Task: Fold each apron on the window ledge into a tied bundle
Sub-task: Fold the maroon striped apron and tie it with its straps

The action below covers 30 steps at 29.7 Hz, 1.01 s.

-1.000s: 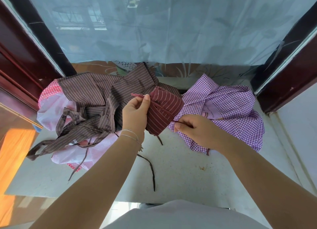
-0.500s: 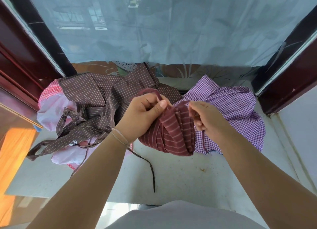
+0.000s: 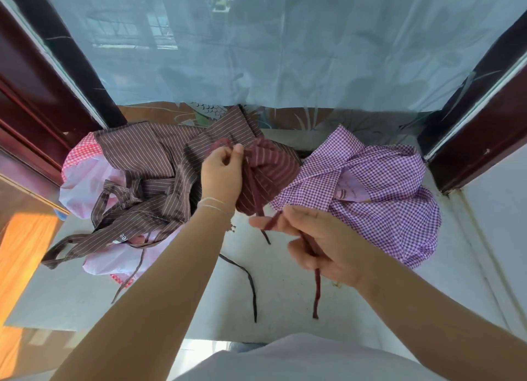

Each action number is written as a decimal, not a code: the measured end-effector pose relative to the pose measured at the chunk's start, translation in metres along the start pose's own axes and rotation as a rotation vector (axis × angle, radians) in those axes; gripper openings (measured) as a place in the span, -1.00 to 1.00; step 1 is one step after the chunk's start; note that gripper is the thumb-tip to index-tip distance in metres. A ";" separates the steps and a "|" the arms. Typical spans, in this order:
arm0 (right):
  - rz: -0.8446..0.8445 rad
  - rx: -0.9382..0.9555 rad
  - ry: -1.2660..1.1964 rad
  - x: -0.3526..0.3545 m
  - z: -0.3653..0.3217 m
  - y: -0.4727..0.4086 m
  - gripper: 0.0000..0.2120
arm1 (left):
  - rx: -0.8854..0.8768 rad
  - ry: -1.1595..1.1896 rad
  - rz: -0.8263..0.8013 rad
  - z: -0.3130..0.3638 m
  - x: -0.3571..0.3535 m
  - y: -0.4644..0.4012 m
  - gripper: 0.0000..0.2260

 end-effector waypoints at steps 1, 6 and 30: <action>0.044 -0.041 -0.153 0.017 0.014 -0.005 -0.77 | 0.098 0.184 -0.041 -0.001 0.001 -0.001 -0.71; 0.232 -0.149 -0.118 0.078 0.029 -0.024 -0.73 | -0.024 0.288 -0.585 0.025 -0.017 0.027 -0.79; 0.584 0.409 0.593 0.015 0.002 0.022 -0.86 | -0.176 -0.482 -1.112 -0.035 -0.042 0.136 -0.82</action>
Point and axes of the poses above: each hand's wrist, its own y-axis away from the middle knuckle, its own x-axis out of the back of the hand, z = x × y, the point moved 6 cm from there along -y, towards the middle knuckle, and after that the axes turned 1 degree about y, right-handed, at the moved point
